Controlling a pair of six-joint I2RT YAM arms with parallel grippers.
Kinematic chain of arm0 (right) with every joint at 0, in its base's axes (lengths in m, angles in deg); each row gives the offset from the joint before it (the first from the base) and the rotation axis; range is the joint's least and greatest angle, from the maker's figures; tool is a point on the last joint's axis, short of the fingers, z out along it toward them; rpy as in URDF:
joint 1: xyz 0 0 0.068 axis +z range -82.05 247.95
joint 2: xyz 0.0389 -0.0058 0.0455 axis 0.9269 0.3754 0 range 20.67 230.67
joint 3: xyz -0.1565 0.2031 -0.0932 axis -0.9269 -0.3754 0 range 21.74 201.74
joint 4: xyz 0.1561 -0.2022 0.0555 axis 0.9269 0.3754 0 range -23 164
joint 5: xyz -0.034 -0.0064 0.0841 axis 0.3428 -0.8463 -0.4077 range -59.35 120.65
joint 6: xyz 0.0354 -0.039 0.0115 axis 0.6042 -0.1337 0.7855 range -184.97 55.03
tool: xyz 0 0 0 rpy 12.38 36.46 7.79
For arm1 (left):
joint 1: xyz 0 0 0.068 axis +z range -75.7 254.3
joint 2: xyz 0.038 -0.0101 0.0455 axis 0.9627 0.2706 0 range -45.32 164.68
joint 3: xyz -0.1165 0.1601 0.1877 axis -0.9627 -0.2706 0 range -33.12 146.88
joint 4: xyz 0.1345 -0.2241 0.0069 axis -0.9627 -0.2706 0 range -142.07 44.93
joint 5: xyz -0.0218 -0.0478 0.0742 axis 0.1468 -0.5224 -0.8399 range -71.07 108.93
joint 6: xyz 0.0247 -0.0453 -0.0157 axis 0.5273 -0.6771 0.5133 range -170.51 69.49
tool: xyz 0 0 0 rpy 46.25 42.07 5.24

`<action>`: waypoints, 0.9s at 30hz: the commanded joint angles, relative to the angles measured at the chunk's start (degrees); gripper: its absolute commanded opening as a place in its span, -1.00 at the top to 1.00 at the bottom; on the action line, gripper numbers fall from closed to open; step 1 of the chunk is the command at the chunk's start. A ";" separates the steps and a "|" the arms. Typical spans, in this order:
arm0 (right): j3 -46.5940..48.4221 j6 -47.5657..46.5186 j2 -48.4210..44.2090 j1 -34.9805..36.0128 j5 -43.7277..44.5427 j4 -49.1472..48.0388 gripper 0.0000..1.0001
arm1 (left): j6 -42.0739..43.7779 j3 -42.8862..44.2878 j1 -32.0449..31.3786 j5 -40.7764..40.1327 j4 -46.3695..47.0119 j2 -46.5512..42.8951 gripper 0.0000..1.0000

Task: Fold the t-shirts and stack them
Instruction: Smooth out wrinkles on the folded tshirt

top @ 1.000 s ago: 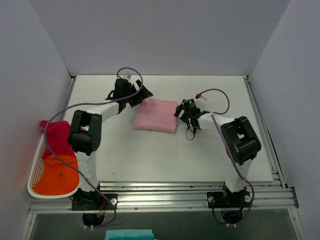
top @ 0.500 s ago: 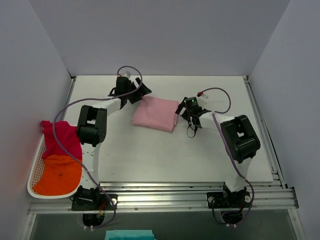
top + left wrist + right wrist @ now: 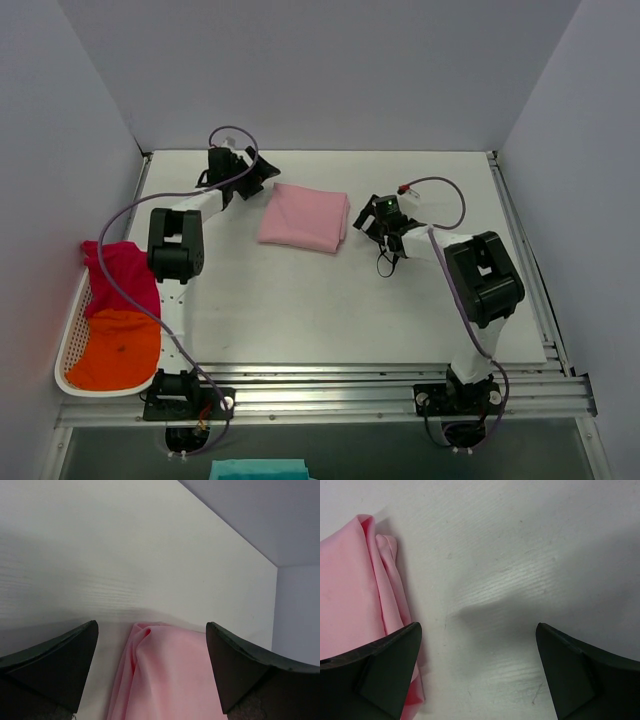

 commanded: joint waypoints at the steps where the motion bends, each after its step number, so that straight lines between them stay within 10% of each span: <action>1: -2.72 0.56 -4.74 0.35 -1.94 0.45 -0.87 | -3.49 -2.21 1.84 5.81 7.02 -5.61 -0.96; 12: -3.35 3.20 -3.80 5.96 -20.84 -16.16 -0.83 | -2.00 -14.60 3.51 3.88 7.29 -14.94 -0.96; 27: -0.53 4.26 -1.94 7.91 -13.82 -7.91 -0.82 | -1.91 -23.14 5.97 4.58 10.72 -20.30 -0.97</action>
